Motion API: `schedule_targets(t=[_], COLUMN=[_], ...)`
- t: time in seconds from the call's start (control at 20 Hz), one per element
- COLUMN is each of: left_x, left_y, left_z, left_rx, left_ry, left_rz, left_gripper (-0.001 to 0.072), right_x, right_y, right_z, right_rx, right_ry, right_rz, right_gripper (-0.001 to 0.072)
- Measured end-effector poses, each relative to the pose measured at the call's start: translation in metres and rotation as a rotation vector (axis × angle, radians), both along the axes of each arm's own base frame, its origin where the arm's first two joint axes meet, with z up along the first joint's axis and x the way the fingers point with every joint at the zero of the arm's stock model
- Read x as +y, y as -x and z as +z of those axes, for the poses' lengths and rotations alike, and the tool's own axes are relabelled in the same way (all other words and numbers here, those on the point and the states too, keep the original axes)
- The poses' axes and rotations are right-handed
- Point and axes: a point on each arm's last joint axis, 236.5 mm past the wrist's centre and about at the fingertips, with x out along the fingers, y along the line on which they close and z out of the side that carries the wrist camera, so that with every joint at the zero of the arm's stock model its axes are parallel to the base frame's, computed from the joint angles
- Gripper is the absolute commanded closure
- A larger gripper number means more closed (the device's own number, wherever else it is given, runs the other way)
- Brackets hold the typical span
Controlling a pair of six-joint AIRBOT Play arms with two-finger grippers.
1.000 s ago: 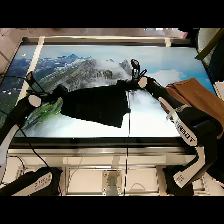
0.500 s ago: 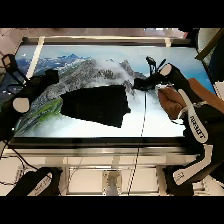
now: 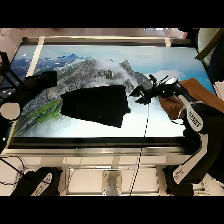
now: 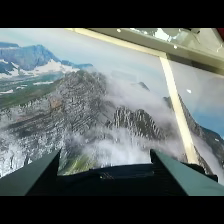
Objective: Fold the clothes and pants, and hang the long-sleeved shirts on hangers.
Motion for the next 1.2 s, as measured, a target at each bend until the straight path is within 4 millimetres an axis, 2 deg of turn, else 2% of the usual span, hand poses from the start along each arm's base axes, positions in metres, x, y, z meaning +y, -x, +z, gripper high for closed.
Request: schedule_targets(t=[0.25, 0.45, 0.5, 0.55, 0.6, 0.65, 0.75, 0.8, 0.9, 1.0, 1.1, 1.2], left_x=[-0.004, -0.005, -0.005, -0.005, -0.005, -0.005, -0.005, -0.006, -0.006, -0.006, -0.006, -0.006], left_y=[0.005, 0.006, 0.006, 0.006, 0.006, 0.006, 0.006, 0.006, 0.006, 0.006, 0.006, 0.006], left_z=[-0.007, -0.010, -0.010, -0.010, -0.010, -0.010, -0.010, -0.011, -0.010, -0.010, -0.010, -0.010], left_rx=[0.035, 0.046, 0.048, 0.048, 0.048, 0.049, 0.050, 0.050, 0.050, 0.050, 0.050, 0.050], left_ry=[-0.005, -0.006, -0.006, -0.006, -0.006, -0.006, -0.006, -0.006, -0.006, -0.006, -0.006, -0.006], left_rz=[-0.020, -0.025, -0.026, -0.026, -0.027, -0.027, -0.027, -0.028, -0.028, -0.028, -0.028, -0.028], left_gripper=[0.0061, 0.0061, 0.0061, 0.0061, 0.0061, 0.0061, 0.0061, 0.0061, 0.0061, 0.0061, 0.0061, 0.0061], right_x=[0.034, 0.072, 0.081, 0.091, 0.099, 0.107, 0.120, 0.123, 0.125, 0.112, 0.082, 0.035], right_y=[0.005, 0.023, 0.027, 0.033, 0.041, 0.047, 0.050, 0.050, 0.039, 0.019, -0.008, -0.037], right_z=[-0.016, -0.019, -0.020, -0.021, -0.023, -0.023, -0.014, -0.007, 0.023, 0.059, 0.105, 0.155], right_rx=[0.002, 0.001, -0.002, -0.005, -0.005, -0.003, -0.016, -0.028, -0.072, -0.125, -0.184, -0.261], right_ry=[-0.013, -0.017, -0.015, -0.012, -0.001, -0.003, -0.023, -0.032, -0.075, -0.107, -0.119, -0.093], right_rz=[0.032, 0.109, 0.126, 0.149, 0.179, 0.200, 0.223, 0.239, 0.268, 0.280, 0.252, 0.179], right_gripper=[0.0019, 0.0026, 0.0101, 0.0249, 0.0537, 0.0693, 0.0703, 0.0703, 0.0704, 0.0705, 0.0706, 0.0706])
